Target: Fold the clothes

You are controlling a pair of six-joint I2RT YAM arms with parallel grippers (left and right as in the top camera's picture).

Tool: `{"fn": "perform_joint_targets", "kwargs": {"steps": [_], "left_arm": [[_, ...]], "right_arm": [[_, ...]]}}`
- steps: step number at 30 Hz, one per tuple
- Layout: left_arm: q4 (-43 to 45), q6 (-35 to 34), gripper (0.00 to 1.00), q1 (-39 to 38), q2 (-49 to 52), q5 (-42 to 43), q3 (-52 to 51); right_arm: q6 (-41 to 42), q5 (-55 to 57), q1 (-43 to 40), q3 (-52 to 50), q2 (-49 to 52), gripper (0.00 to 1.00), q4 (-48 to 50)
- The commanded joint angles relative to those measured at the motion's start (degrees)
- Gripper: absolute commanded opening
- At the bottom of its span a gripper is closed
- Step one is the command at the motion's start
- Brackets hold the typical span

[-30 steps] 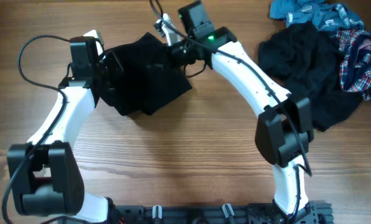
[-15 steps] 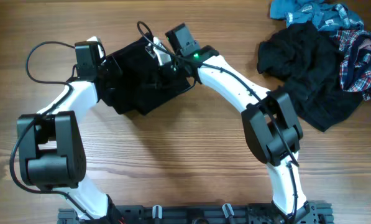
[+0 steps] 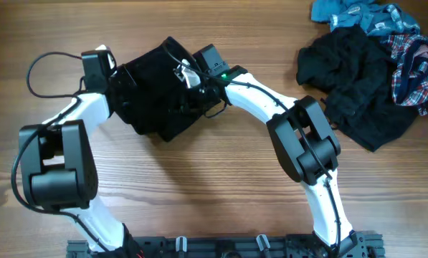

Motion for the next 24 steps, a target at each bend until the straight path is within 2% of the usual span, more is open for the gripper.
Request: {"fn": "perform_joint_targets", "kwargs": {"steps": [1, 2, 3, 4, 6, 10, 13, 17, 24], "left_arm": [[-0.79, -0.11, 0.04, 0.70, 2.73, -2.40, -0.07], [-0.79, -0.11, 0.04, 0.70, 2.73, -2.38, -0.07], [-0.81, -0.11, 0.04, 0.70, 2.73, -2.32, -0.07], [-1.01, -0.11, 0.04, 0.70, 2.73, -2.16, -0.07], [-1.44, -0.11, 0.04, 0.59, 2.73, -2.16, -0.07], [-1.68, -0.11, 0.04, 0.20, 2.73, 0.46, -0.07], [-1.81, -0.11, 0.04, -0.79, 2.73, 0.59, -0.07], [-2.08, -0.11, 0.04, -1.86, 2.73, 0.57, -0.07], [-2.56, -0.09, 0.04, -2.21, 2.73, 0.57, -0.07]], "right_arm": [[-0.04, -3.74, -1.62, 0.72, 0.50, 0.04, 3.08], [-0.07, -4.35, -2.62, 1.29, 0.04, 0.06, 3.74], [-0.22, -4.55, -3.74, 1.99, -0.55, 0.14, 4.15], [-1.64, -5.27, -5.38, 2.91, -1.51, 0.30, 4.44], [-3.76, -6.38, -7.96, 4.33, -2.97, 0.43, 4.44], [-11.61, -6.67, -13.97, 6.91, -5.38, 0.56, 4.79], [-15.76, -1.11, -17.70, 7.15, -5.05, 0.62, 4.28], [-19.47, 0.76, -18.47, 7.10, -3.45, 0.63, 3.26], [-18.97, 1.42, -16.46, 7.06, 1.86, 0.66, 3.30]]}}
